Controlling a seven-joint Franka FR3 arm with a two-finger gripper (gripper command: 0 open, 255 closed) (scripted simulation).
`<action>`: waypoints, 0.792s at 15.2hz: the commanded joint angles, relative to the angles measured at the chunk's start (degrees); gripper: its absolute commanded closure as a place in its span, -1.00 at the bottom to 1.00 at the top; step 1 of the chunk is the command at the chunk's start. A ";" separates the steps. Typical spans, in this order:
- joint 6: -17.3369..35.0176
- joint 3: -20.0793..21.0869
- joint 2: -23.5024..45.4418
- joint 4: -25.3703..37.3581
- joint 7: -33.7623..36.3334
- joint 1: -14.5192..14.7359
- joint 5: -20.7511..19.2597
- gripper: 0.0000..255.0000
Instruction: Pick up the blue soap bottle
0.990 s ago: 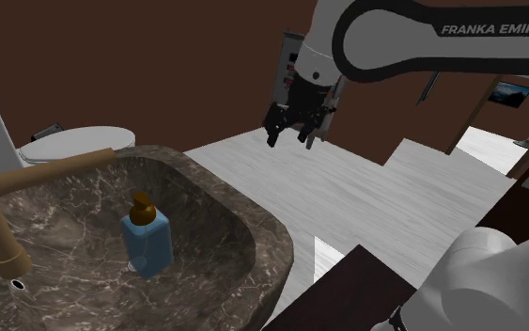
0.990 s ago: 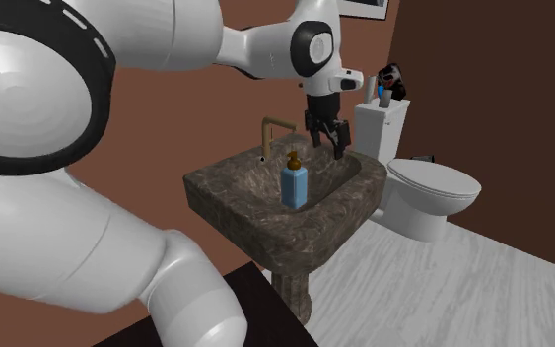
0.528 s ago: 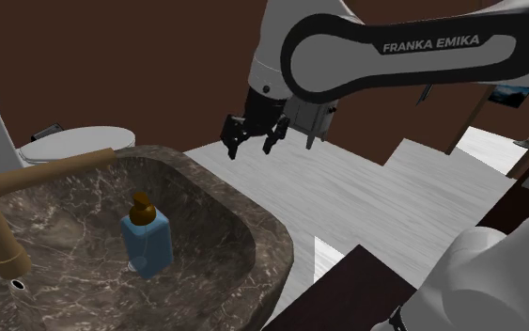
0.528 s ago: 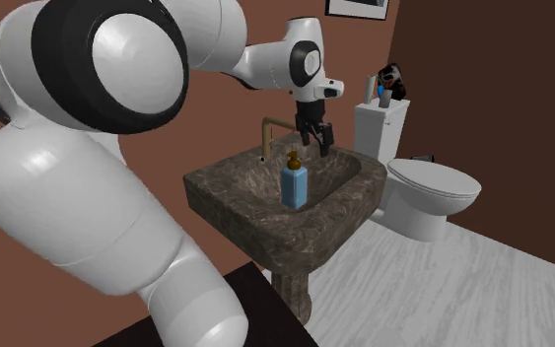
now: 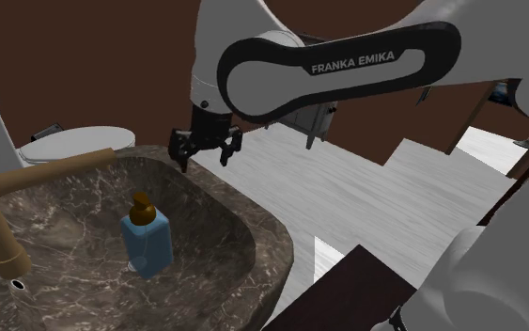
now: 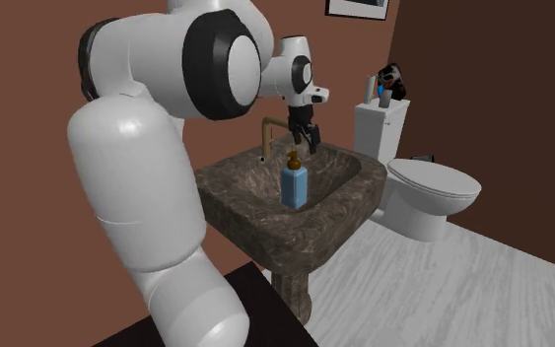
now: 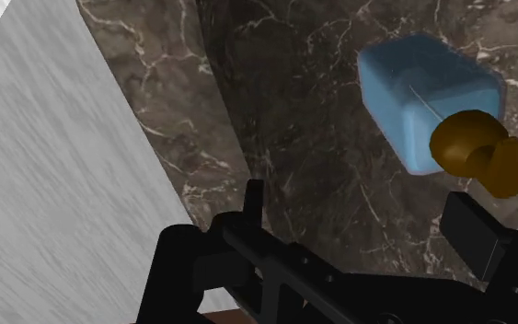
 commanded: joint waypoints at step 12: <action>-2.04 2.29 25.21 22.75 13.78 9.01 -13.20 -1.00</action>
